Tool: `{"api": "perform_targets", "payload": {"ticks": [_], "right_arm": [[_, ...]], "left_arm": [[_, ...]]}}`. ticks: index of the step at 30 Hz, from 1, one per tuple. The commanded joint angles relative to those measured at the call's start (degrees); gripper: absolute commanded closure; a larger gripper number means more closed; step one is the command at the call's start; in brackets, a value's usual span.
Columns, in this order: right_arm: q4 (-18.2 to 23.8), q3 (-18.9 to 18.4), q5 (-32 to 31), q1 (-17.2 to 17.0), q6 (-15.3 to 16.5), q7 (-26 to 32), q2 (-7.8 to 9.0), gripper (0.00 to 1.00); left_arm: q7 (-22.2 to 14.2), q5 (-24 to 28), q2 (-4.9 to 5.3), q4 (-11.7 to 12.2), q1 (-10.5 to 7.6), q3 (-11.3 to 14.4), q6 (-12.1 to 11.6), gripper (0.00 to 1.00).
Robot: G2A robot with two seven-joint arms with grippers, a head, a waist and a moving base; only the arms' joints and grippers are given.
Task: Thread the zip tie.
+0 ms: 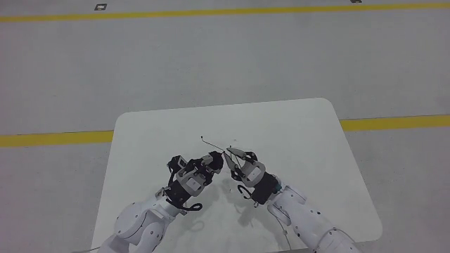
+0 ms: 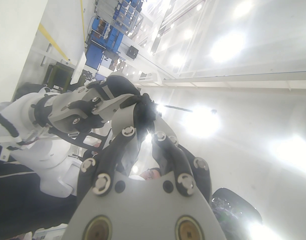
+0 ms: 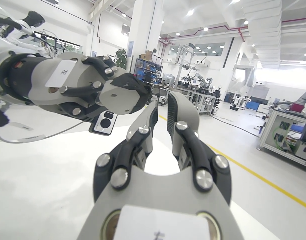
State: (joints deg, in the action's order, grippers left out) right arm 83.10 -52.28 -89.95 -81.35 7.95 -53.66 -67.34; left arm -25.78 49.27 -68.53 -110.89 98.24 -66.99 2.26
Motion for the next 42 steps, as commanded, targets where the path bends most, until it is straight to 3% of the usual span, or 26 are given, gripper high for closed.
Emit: {"api": "perform_targets", "payload": {"ticks": [1,20,29,42], "right_arm": [[-0.10,0.03,0.00,0.08,0.03,-0.03,-0.07,0.89],[-0.74,0.82,0.00,1.05,0.29,0.13,-0.43,0.89],[-0.71,1.24,0.00,1.18,-0.25,0.16,-0.30,1.00],[-0.61,2.04,0.00,1.44,-1.35,0.74,0.27,1.00]], "left_arm": [[0.00,0.00,0.00,0.00,0.00,0.00,0.00,1.00],[0.00,0.00,0.00,0.00,0.00,0.00,0.00,1.00],[0.00,0.00,0.00,0.00,0.00,0.00,0.00,1.00],[0.00,0.00,0.00,0.00,0.00,0.00,0.00,1.00]]}}
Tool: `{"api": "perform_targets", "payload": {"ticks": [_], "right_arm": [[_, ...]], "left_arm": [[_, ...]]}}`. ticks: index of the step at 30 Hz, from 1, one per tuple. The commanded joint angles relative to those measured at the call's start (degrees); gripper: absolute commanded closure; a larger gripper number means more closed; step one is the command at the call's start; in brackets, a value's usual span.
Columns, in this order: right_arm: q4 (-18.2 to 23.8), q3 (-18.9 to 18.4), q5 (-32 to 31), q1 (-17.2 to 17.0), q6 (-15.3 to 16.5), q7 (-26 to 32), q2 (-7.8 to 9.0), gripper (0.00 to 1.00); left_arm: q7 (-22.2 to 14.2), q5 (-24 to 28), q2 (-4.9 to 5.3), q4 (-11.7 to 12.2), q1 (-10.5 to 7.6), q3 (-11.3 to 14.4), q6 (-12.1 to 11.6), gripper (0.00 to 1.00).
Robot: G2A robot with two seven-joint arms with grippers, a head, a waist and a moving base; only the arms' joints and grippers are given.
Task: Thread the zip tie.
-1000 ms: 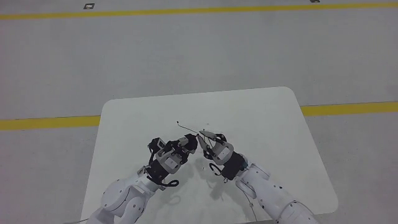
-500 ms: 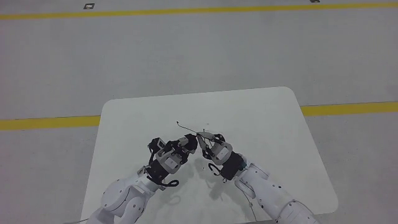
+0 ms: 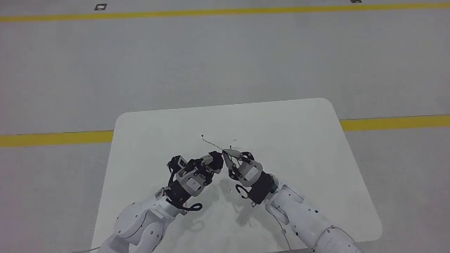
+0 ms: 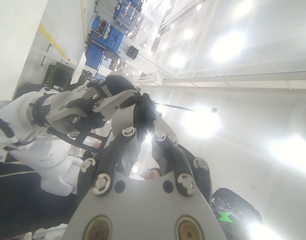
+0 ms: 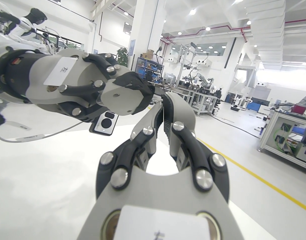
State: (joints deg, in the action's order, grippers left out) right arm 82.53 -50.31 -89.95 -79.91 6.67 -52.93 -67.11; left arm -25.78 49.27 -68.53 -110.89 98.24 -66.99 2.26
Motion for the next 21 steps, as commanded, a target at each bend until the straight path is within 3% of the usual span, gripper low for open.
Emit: {"api": "perform_targets", "payload": {"ticks": [1,21], "right_arm": [[-0.06,0.13,0.00,0.03,-0.13,0.02,0.10,1.00],[-0.15,0.87,0.00,-0.08,-1.06,0.02,0.85,1.00]], "left_arm": [[0.00,0.00,0.00,0.00,0.00,0.00,0.00,1.00],[0.00,0.00,0.00,0.00,0.00,0.00,0.00,1.00]]}}
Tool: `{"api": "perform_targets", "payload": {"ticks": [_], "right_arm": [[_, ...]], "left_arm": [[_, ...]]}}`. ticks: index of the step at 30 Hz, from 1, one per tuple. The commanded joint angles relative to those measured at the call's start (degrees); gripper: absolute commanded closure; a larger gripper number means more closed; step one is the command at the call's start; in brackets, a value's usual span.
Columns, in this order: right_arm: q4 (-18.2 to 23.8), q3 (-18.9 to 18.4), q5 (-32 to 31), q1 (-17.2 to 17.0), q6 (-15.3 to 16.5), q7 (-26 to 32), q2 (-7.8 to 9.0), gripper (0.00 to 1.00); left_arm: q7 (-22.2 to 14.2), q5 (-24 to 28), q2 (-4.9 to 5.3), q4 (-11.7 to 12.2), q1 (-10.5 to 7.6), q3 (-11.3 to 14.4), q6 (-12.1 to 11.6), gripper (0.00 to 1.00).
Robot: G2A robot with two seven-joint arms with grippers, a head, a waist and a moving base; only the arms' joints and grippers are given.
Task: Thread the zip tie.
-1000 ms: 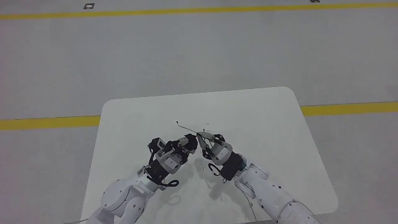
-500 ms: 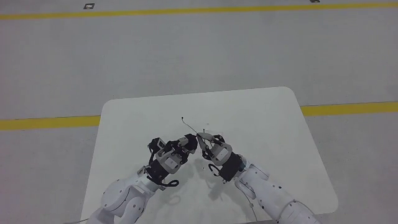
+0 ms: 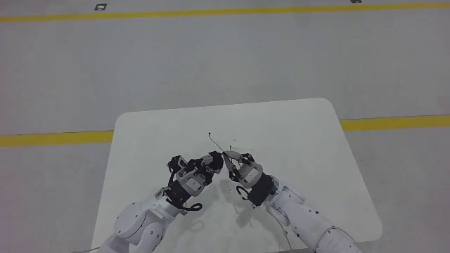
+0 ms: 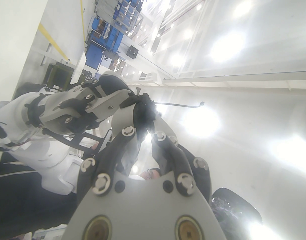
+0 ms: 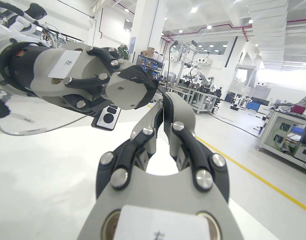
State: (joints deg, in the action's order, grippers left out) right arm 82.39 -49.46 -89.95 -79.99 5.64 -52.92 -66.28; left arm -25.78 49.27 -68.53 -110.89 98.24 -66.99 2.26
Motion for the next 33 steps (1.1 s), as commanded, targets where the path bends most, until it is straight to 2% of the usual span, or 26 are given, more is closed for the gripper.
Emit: {"api": "perform_targets", "payload": {"ticks": [1,33], "right_arm": [[-0.02,0.05,0.00,-0.01,-0.05,0.01,0.04,1.00],[-1.44,3.54,0.00,1.58,-3.10,1.16,1.57,1.00]], "left_arm": [[0.00,0.00,0.00,0.00,0.00,0.00,0.00,1.00],[0.00,0.00,0.00,0.00,0.00,0.00,0.00,1.00]]}}
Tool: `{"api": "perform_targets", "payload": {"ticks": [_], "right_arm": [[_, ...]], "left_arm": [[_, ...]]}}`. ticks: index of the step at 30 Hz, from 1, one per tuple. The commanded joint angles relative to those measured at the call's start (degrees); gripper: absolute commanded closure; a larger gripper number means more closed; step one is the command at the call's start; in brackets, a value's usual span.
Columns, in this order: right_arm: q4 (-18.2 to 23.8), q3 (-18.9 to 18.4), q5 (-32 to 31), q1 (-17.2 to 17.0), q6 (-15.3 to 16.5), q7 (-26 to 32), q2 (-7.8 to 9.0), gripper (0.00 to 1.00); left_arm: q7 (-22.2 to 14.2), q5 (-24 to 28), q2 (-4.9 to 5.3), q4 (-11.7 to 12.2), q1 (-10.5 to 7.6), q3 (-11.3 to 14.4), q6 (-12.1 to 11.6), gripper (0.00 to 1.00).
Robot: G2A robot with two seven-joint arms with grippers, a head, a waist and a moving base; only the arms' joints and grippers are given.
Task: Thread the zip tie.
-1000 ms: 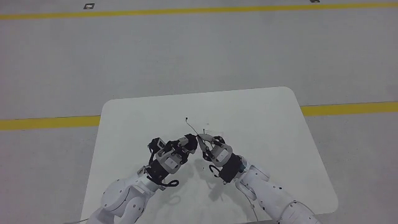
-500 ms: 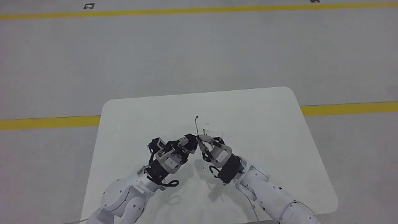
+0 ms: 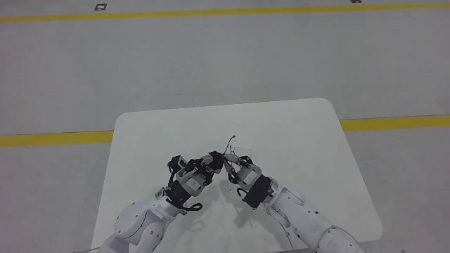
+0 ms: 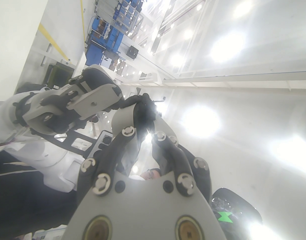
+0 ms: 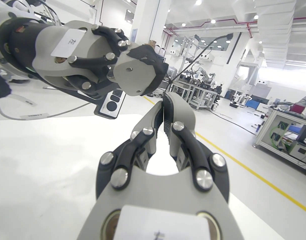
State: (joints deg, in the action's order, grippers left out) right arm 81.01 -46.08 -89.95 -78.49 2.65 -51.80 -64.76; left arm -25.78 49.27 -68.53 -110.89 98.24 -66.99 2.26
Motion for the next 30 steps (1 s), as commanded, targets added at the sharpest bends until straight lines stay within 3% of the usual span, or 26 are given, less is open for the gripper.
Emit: {"api": "perform_targets", "payload": {"ticks": [1,30], "right_arm": [[-0.14,0.35,0.00,0.18,-0.25,0.12,0.11,1.00],[-3.55,5.36,0.00,2.82,-2.23,1.79,1.51,1.00]], "left_arm": [[0.00,0.00,0.00,0.00,0.00,0.00,0.00,1.00],[0.00,0.00,0.00,0.00,0.00,0.00,0.00,1.00]]}}
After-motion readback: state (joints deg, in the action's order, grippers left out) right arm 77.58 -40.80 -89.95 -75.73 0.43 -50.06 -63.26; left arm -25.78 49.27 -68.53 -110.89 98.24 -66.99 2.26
